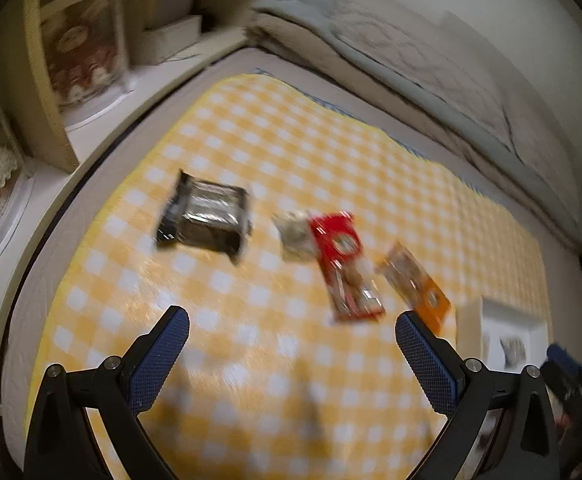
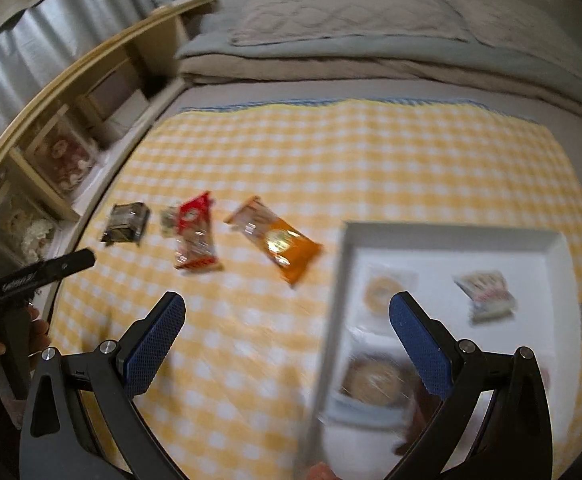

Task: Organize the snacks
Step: 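Move both tools back over the remaining snacks on the cloth, then grasp the dark foil cake with the left tool while the right tool grasps the red snack bag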

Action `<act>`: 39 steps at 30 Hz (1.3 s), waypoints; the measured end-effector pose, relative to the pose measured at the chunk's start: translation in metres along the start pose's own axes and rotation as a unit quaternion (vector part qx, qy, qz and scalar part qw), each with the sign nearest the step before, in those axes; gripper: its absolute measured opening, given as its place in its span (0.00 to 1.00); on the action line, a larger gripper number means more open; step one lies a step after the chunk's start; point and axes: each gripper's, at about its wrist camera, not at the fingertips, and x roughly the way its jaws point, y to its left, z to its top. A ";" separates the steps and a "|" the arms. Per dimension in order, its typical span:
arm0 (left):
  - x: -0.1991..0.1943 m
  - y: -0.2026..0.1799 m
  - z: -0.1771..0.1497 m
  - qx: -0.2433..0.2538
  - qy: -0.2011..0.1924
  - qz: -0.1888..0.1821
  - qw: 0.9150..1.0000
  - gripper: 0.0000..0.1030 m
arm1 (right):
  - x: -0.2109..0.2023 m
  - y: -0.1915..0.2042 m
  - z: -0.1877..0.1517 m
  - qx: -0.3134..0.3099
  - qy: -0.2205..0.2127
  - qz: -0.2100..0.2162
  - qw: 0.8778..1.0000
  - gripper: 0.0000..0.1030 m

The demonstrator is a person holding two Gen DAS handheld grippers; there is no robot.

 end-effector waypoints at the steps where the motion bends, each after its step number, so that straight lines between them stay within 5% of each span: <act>1: 0.004 0.005 0.002 -0.005 -0.004 0.001 1.000 1.00 | 0.004 0.004 0.002 -0.002 -0.003 0.004 1.000 1.00; 9: 0.043 0.040 0.025 -0.017 -0.044 0.043 0.998 1.00 | 0.057 0.049 0.021 -0.023 -0.028 0.040 0.999 1.00; 20: 0.107 0.079 0.052 -0.086 -0.046 0.009 0.995 1.00 | 0.162 0.074 0.023 -0.006 0.043 0.066 0.997 1.00; 31: 0.152 0.056 0.060 0.002 -0.002 0.052 0.999 1.00 | 0.210 0.101 0.017 -0.052 0.071 0.063 0.994 1.00; 37: 0.171 0.032 0.059 0.048 0.013 0.106 0.993 1.00 | 0.220 0.100 0.020 -0.026 0.085 0.072 0.993 0.83; 39: 0.177 0.027 0.059 0.047 0.014 0.122 0.991 1.00 | 0.222 0.099 0.021 -0.024 0.089 0.068 0.993 0.64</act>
